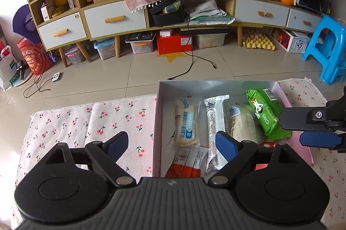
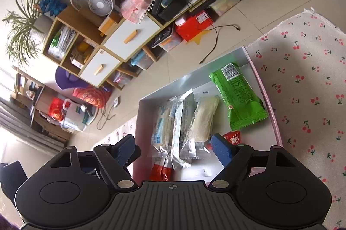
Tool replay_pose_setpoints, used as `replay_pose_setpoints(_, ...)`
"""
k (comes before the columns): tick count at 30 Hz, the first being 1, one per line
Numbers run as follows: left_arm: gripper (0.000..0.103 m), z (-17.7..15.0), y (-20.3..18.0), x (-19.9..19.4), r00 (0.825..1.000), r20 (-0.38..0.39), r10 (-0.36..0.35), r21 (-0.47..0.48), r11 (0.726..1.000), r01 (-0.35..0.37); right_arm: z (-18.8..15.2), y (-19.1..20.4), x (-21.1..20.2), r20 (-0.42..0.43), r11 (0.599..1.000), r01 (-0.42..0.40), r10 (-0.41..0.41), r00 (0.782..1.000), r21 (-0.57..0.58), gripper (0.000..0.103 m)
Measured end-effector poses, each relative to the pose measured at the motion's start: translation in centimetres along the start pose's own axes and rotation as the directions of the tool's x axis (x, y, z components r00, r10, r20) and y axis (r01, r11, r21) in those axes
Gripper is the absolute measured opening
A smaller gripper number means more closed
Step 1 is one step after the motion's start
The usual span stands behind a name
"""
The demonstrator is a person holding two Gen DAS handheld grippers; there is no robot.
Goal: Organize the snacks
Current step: 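Open both tools to release the packets and lift out of the box, then grasp the pink candy packet with the left tool while the right tool grasps the yellow chip bag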
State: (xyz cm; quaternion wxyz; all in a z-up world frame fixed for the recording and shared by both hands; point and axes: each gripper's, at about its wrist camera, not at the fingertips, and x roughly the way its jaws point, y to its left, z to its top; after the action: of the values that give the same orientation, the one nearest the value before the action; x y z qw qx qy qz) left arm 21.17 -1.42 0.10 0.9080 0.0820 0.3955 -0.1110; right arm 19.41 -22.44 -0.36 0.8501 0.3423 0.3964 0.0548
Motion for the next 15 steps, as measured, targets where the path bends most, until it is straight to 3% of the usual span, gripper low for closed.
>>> replay_pose_setpoints(9,0.098,-2.6,0.2,-3.0,1.0,-0.022,0.004,0.024,1.0,-0.003,-3.6,2.7,-2.8,-0.016,0.982,0.071,-0.075,0.997,-0.178,0.083)
replay_pose_setpoints(15,0.1,-4.4,0.5,-3.9,0.999,-0.047,0.012,0.024,1.0,-0.011,-6.1,3.8,-3.3,-0.047,0.966,0.068,-0.082,0.996,-0.251,0.083)
